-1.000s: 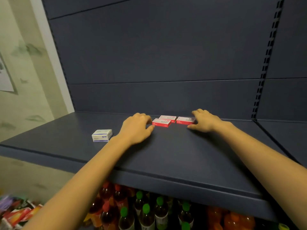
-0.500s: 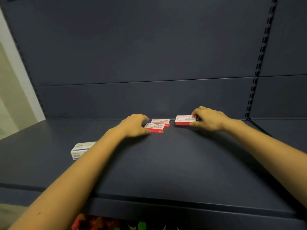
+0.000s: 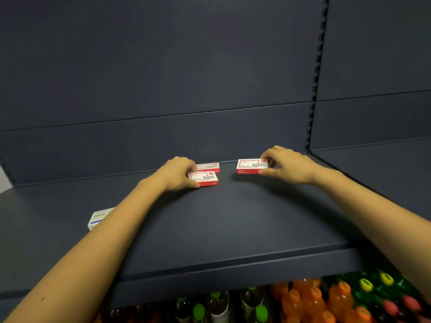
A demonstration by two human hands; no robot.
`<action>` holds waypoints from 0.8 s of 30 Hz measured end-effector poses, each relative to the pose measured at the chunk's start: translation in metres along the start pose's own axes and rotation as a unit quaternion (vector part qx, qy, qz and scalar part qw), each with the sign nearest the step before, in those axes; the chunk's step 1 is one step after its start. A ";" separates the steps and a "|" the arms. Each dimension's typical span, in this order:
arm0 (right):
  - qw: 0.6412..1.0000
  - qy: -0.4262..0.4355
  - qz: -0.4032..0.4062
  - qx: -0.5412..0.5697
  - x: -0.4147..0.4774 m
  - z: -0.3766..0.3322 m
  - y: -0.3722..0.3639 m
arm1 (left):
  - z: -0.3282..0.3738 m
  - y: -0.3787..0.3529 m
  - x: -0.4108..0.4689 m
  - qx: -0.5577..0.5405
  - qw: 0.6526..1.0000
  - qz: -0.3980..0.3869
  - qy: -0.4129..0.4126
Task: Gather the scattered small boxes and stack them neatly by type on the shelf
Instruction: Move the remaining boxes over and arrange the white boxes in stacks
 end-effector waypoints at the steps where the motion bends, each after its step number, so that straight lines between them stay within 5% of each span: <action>1: 1.000 -0.002 0.005 0.005 -0.007 0.000 0.001 | 0.003 0.007 -0.004 0.010 1.000 0.021 -0.011; 7: 0.997 -0.028 0.064 0.029 -0.063 0.016 0.026 | 0.046 0.040 -0.024 -0.060 0.988 0.117 -0.079; 24: 0.981 -0.132 0.144 -0.003 -0.269 0.171 0.171 | 0.335 0.083 -0.041 -0.173 0.938 0.148 -0.261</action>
Point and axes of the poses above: each hand's wrist, its own x-axis towards the middle knuckle, its own y-axis out of the back of the hand, z = x × y, the point moved 9 cm from there along x, towards the middle knuckle, and after that the axes turned 12 degrees about x, right-handed, at the moved point
